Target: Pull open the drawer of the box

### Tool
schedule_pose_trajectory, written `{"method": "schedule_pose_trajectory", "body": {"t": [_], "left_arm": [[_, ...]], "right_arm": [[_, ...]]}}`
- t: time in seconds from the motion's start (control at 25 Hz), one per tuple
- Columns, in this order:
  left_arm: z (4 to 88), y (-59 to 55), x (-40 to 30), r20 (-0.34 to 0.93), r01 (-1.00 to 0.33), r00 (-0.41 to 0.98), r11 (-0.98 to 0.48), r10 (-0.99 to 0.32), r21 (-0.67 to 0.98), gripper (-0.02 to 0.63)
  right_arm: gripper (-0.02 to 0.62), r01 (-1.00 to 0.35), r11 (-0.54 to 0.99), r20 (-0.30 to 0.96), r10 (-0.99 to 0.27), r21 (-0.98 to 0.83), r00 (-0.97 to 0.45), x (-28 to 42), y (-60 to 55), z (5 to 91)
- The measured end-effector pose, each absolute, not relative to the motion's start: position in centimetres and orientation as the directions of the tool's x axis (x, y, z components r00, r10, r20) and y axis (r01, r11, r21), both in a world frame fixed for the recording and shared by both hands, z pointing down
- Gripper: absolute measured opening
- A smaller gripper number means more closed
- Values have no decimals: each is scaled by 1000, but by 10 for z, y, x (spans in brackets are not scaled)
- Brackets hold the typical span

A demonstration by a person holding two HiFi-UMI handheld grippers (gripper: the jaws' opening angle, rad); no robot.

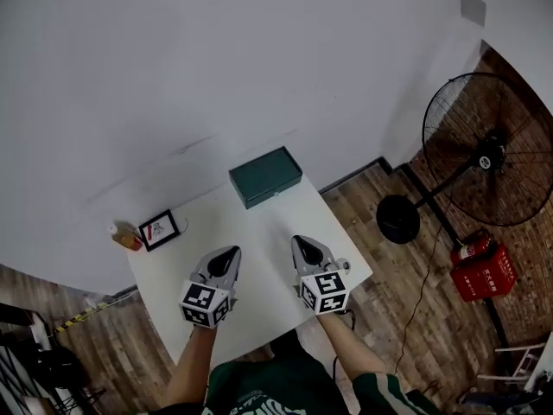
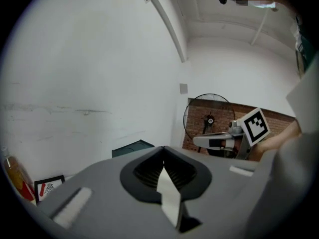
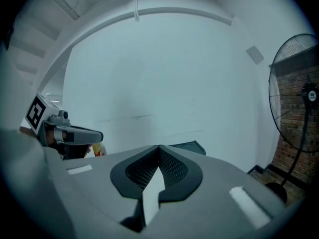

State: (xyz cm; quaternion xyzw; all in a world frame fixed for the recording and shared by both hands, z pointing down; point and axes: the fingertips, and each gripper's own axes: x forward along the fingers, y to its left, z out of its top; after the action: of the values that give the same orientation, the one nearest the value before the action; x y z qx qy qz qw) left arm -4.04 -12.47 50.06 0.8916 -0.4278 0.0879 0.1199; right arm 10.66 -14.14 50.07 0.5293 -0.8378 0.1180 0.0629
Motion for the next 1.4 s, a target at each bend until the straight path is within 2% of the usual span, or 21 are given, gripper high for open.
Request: {"method": "schedule_pose_trajectory", "body": {"t": [0.48, 1.12, 1.28, 1.4], "left_arm": [[543, -195, -2, 311, -803, 595, -569, -741, 179, 52], [570, -207, -12, 355, -818, 575, -527, -737, 230, 53], [575, -207, -21, 367, -825, 565, -512, -739, 239, 52], [578, -205, -28, 371, -835, 550, -492, -748, 245, 52]], "right_arm": [[2, -861, 487, 311, -804, -146, -507, 115, -234, 548], [4, -844, 511, 392, -752, -160, -530, 100, -268, 607], [89, -843, 518, 423, -737, -148, -527, 95, -287, 626], [115, -841, 525, 450, -724, -135, -524, 93, -299, 640]]}}
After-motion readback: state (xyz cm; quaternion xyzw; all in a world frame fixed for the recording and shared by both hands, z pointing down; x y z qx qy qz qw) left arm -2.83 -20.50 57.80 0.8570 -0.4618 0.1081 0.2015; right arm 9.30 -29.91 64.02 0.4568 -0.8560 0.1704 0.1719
